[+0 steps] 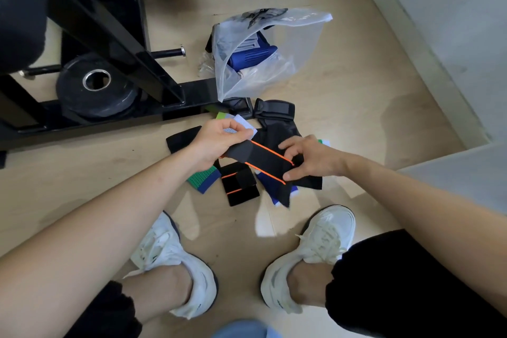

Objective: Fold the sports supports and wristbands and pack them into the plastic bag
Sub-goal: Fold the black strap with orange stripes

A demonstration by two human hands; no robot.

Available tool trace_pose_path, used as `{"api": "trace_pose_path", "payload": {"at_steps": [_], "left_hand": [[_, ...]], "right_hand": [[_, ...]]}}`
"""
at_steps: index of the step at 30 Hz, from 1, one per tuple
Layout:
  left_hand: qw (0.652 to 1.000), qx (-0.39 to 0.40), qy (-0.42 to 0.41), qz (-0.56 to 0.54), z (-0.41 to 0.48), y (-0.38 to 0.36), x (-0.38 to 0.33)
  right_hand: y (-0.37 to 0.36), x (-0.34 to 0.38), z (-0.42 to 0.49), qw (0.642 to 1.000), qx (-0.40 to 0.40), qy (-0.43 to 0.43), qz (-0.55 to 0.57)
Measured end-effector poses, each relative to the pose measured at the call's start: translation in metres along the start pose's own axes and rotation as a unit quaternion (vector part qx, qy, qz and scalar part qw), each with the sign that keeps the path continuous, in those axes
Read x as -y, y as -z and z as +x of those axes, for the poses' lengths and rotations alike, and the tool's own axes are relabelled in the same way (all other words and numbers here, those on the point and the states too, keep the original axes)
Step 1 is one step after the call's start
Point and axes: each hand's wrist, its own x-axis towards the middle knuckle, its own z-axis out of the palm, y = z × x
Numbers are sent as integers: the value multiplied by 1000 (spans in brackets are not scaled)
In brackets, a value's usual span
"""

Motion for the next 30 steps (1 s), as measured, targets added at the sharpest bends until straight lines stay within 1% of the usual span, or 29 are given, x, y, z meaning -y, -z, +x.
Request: {"api": "trace_pose_path", "payload": {"at_steps": [1, 5, 8, 10, 15, 18, 22, 24, 25, 27, 28, 29, 30], "left_hand": [[1000, 11, 2, 12, -1, 3, 3], [997, 53, 19, 46, -3, 15, 10], [997, 30, 15, 68, -1, 23, 12], [996, 19, 11, 91, 0, 28, 13], [997, 4, 10, 79, -1, 26, 13], [1000, 19, 3, 24, -1, 24, 11], [999, 34, 9, -19, -4, 20, 4], [996, 76, 21, -33, -7, 18, 1], [992, 116, 35, -36, -9, 18, -1], [980, 191, 64, -7, -12, 15, -4], [978, 198, 69, 17, -13, 12, -5], [981, 177, 67, 33, -13, 9, -8], [988, 138, 59, 37, -12, 4, -10]], "right_hand": [[0, -3, 1, 1000, -6, 7, -8], [3, -7, -1, 998, -16, -1, 60], [4, -11, -4, 992, 14, -37, 118], [6, -12, -4, 986, 10, -53, 156], [6, -12, -2, 965, -5, -77, 252], [7, -9, -1, 940, -25, -115, 320], [9, -5, 1, 881, -75, -144, 444], [12, -2, 2, 851, -102, -138, 496], [14, 1, 1, 844, -111, -132, 508], [16, 3, 0, 852, -140, -112, 492], [17, 5, -1, 859, -160, -100, 476], [17, 5, -2, 864, -179, -88, 462], [17, 6, -2, 868, -195, -74, 451]]}}
